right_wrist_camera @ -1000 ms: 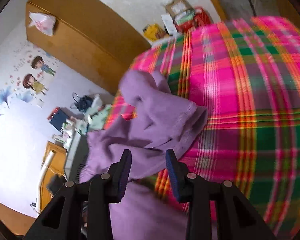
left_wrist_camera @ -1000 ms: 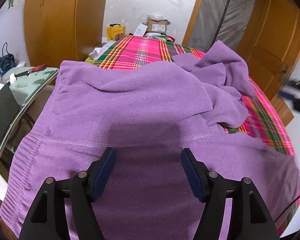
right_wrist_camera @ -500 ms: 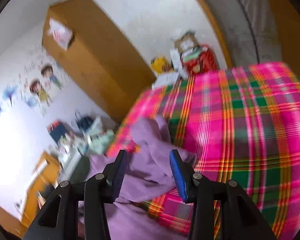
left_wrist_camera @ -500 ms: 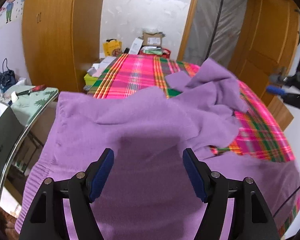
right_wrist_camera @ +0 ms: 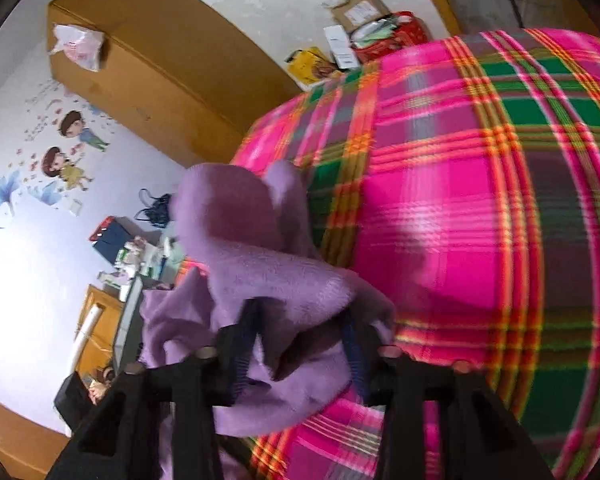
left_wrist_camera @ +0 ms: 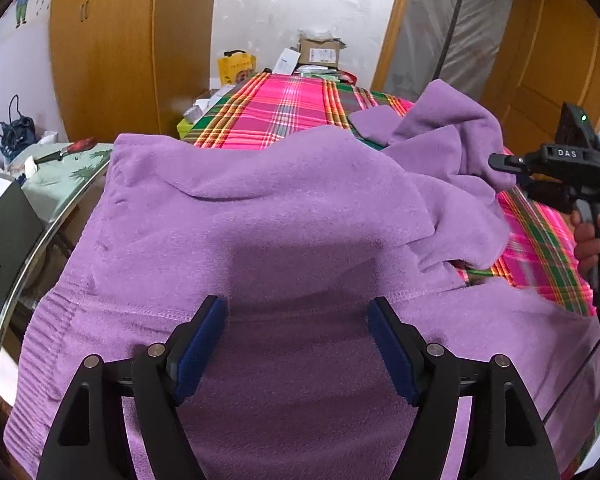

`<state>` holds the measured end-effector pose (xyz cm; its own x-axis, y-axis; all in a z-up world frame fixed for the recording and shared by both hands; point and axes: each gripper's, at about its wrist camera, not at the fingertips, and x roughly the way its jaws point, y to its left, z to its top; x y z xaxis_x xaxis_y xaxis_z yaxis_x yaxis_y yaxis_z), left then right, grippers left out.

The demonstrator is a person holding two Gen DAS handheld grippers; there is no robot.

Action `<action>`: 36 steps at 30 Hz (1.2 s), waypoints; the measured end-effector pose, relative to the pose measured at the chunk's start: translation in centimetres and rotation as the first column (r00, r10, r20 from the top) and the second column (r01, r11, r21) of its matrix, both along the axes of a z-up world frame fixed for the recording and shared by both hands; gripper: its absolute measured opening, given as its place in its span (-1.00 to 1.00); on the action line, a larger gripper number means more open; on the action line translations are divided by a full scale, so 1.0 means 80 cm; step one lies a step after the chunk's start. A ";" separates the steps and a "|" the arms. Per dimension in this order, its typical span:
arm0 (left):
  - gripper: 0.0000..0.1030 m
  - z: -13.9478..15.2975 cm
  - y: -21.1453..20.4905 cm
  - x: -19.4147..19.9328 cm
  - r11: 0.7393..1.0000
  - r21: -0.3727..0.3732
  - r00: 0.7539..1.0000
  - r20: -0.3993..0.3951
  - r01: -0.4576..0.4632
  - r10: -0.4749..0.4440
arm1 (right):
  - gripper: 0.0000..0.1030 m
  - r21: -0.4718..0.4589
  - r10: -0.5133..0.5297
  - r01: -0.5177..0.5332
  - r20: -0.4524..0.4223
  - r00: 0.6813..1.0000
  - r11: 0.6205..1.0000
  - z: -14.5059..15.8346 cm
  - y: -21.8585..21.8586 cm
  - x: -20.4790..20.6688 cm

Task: Fold clothes
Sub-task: 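Lay the sleeve across the sweater body with the right gripper and release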

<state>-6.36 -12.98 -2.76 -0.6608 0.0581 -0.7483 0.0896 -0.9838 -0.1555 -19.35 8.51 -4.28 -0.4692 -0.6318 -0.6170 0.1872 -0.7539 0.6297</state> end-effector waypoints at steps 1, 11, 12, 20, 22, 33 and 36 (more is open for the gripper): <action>0.48 -0.001 0.000 -0.001 1.000 -0.001 1.000 0.000 0.000 0.000 | -0.91 0.003 -0.001 0.001 -0.019 1.000 1.000 0.004 -0.001 0.001; 0.49 0.000 -0.003 0.004 1.000 0.002 1.000 0.000 0.003 -0.003 | -0.94 -0.057 -0.288 0.283 -0.229 0.930 0.958 0.085 0.116 0.055; 0.49 0.000 -0.003 0.004 1.000 0.001 1.000 0.000 0.004 -0.004 | -0.94 -0.065 -0.328 0.322 -0.241 0.913 0.944 0.093 0.135 0.064; 0.50 0.000 -0.003 0.005 1.000 0.000 1.000 0.001 0.006 -0.006 | -0.86 0.052 -0.467 0.475 -0.121 0.876 0.878 0.072 0.215 0.119; 0.51 0.000 -0.004 0.003 1.000 -0.001 1.000 0.002 0.008 -0.008 | -0.81 0.117 -0.436 0.438 -0.046 0.899 0.891 0.047 0.212 0.125; 0.55 0.000 0.000 0.001 1.000 -0.010 1.000 0.006 0.013 -0.013 | -0.30 0.084 -0.454 0.459 -0.067 0.888 0.885 0.033 0.241 0.142; 0.55 -0.001 0.000 0.002 1.000 -0.007 1.000 0.005 0.013 -0.013 | -0.17 0.078 -0.483 0.484 -0.033 0.875 0.872 0.024 0.254 0.122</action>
